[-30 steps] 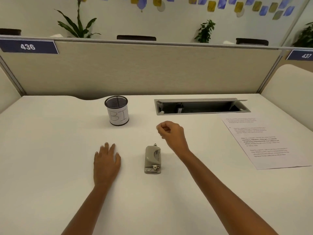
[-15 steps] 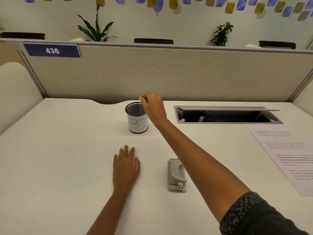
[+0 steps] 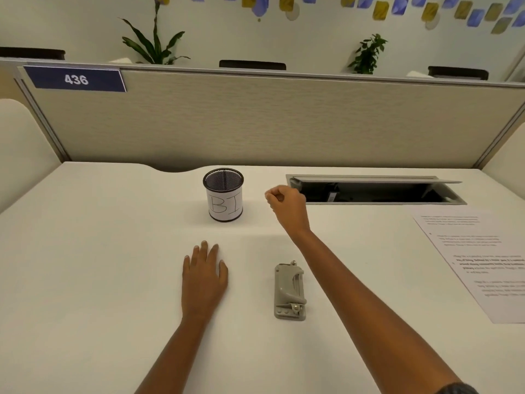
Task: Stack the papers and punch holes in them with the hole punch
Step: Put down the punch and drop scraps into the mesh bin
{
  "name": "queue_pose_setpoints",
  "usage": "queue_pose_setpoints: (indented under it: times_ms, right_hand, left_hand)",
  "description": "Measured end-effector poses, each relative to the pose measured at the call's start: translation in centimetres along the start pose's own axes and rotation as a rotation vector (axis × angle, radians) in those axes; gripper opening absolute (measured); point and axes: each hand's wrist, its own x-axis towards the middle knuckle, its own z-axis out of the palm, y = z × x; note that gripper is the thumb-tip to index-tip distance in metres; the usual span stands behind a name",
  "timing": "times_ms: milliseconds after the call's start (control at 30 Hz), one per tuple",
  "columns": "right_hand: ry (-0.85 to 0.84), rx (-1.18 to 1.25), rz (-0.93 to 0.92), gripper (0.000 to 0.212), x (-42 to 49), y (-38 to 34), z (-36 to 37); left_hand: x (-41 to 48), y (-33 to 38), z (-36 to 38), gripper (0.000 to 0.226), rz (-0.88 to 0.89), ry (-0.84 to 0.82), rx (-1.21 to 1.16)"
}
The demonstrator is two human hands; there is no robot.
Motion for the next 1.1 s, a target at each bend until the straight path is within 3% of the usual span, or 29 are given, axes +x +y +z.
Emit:
queue_pose_setpoints:
  times_ms: [333,467,1100]
  right_hand:
    - [0.132,-0.239,0.161,0.018,-6.8,10.0,-11.6]
    - [0.109,-0.346,0.246,0.017,-8.3,11.9,-14.4]
    - [-0.109,-0.697,0.276,0.017,-7.2,11.7,-14.5]
  left_hand:
    - [-0.2,0.2,-0.2,0.044,-0.001,0.007,-0.018]
    - [-0.2,0.2,-0.3,0.044,-0.011,0.002,-0.024]
    - [-0.2,0.2,-0.2,0.042,-0.005,0.034,-0.025]
